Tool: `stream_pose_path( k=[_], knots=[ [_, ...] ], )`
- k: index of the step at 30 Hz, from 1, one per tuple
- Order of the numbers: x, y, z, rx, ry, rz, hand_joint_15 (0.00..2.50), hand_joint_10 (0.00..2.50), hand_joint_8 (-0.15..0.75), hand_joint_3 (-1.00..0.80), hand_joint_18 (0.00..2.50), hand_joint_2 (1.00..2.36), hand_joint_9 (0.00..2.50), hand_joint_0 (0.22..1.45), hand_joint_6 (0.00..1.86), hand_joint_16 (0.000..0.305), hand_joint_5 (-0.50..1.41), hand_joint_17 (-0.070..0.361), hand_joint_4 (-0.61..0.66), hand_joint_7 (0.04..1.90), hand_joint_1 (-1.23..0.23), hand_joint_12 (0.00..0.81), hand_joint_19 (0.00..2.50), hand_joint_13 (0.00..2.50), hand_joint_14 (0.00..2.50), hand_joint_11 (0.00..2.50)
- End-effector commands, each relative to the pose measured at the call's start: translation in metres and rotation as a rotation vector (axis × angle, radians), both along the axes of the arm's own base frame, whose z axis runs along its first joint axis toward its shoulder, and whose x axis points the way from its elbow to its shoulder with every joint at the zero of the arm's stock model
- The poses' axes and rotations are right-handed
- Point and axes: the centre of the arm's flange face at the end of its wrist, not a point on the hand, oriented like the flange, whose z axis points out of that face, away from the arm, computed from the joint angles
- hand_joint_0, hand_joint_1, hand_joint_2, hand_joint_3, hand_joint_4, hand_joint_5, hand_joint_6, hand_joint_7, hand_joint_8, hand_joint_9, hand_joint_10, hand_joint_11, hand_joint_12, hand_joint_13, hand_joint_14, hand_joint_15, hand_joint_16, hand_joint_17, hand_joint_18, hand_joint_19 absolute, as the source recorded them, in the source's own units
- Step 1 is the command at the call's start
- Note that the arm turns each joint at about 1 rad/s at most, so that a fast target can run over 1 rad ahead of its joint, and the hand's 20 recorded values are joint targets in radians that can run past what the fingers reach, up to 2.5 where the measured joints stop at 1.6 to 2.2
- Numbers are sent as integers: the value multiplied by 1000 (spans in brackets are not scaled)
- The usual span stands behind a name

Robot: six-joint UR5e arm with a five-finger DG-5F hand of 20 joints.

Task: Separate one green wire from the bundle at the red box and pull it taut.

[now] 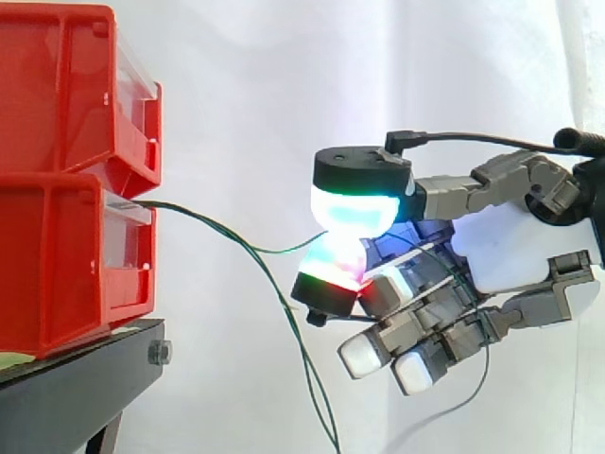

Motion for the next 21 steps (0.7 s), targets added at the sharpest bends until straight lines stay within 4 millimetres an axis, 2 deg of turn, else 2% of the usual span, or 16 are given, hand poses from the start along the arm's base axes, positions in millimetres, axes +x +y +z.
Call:
stream_pose_path(
  k=[1,5,8,9,13,15,18,21],
  knots=[
    [0,0,0,1,0,0,497,21,250,-491,835,1000,1077,650,912,48,-188,108,89,1045,-859,346,570,882,21,1022],
    [0,0,0,1,0,0,499,21,253,-500,832,1000,1087,604,911,48,-185,108,92,1036,-814,345,579,885,19,1013],
    [0,0,0,1,0,0,502,20,272,-500,864,1000,1132,530,906,51,-177,114,106,1033,-675,366,593,921,18,993],
    [0,0,1,4,-3,-1,499,20,280,-500,886,1000,1151,513,901,52,-171,117,106,1041,-580,371,594,944,18,994],
    [0,0,0,9,-3,-2,516,22,271,-467,890,1003,1206,585,891,49,-165,109,92,1083,-397,362,630,962,19,999],
    [0,1,-1,9,-2,-1,508,22,274,-394,895,1009,1206,597,890,49,-163,109,79,1098,-415,362,631,969,19,1006],
    [0,1,0,9,-3,-1,505,16,315,-143,981,1015,1268,582,900,57,-161,127,104,1098,-554,402,593,1019,17,1185],
    [0,1,-1,9,-2,-1,514,15,316,-47,990,1016,1247,599,913,57,-166,129,101,1096,-674,408,588,1018,17,1230]
  ],
)
